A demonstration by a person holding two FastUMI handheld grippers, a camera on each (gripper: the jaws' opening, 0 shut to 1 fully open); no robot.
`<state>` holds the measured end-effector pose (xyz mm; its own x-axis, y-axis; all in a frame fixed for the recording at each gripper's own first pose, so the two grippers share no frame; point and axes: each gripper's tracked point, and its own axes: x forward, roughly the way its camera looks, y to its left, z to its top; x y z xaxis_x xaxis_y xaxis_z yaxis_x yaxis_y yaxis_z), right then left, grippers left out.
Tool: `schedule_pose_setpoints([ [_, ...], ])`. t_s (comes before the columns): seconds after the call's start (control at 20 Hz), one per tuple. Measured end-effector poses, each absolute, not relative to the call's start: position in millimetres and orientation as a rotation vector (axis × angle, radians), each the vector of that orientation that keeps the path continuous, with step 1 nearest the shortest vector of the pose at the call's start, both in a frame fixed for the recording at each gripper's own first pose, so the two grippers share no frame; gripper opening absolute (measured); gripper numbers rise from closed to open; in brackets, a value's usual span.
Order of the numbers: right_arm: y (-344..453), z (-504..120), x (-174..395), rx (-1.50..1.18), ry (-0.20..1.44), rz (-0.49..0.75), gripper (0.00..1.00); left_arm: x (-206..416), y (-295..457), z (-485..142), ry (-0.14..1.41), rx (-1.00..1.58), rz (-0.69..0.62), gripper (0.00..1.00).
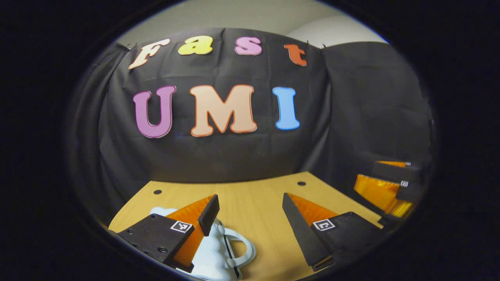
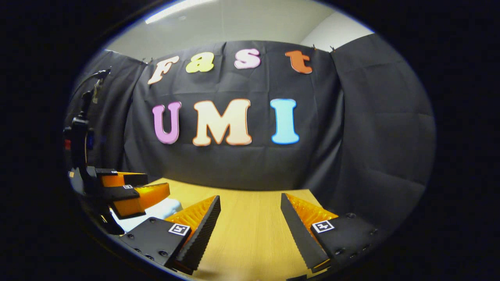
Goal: First open the suitcase, pack the skin care products into it, and then close the suitcase.
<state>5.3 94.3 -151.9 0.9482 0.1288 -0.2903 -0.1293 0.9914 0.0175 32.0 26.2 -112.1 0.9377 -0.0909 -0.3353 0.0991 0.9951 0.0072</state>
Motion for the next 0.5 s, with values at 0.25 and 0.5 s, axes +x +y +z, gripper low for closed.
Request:
schedule_pose_setpoints([
  [0.25, 102, -90, 21, 0.018, 0.133, 0.168, 0.96, 35, 38, -62, 0.21, 0.034, -0.086, 0.94],
  [0.5, 93, -69, 22, 0.024, 0.078, 0.173, 0.96, 37, 25, -44, 0.163, 0.044, -0.103, 0.93],
])
